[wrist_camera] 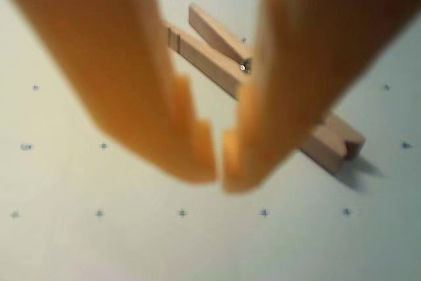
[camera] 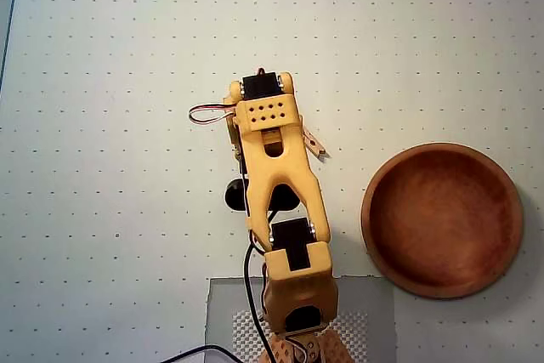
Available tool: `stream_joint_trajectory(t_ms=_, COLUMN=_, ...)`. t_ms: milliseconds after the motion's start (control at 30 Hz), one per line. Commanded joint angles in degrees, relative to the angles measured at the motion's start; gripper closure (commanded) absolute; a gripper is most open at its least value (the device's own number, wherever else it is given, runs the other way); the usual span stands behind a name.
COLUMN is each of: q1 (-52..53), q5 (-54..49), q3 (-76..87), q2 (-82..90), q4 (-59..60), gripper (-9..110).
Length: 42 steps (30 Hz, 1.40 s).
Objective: Grasp a clothespin and put it in the bowl.
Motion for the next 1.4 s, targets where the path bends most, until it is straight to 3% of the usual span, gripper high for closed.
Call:
stream_joint_trajectory(t_ms=0, q1=1.3, q5=-2.4, q3=-14.5, q2=-4.7, q4=4.2, gripper=103)
stream_joint_trajectory(t_ms=233, q1=7.3, q5=-5.4, q3=-32.4, q2=-14.6, q4=4.9, gripper=103)
stream_joint_trajectory(t_ms=533, q1=13.4, q5=-10.5, q3=-42.2, q2=-20.3, q4=4.8, gripper=103)
stream_joint_trajectory(t_ms=767, q1=16.3, q5=-13.9, q3=-43.9, q2=-22.1, q4=4.7, gripper=103)
stream_joint_trajectory(t_ms=1100, q1=15.0, q5=-35.0, q3=-43.1, q2=-26.3, q4=4.7, gripper=103)
stream_joint_trajectory(t_ms=1367, q1=10.7, q5=-41.4, q3=-43.0, q2=-27.3, q4=4.7, gripper=103)
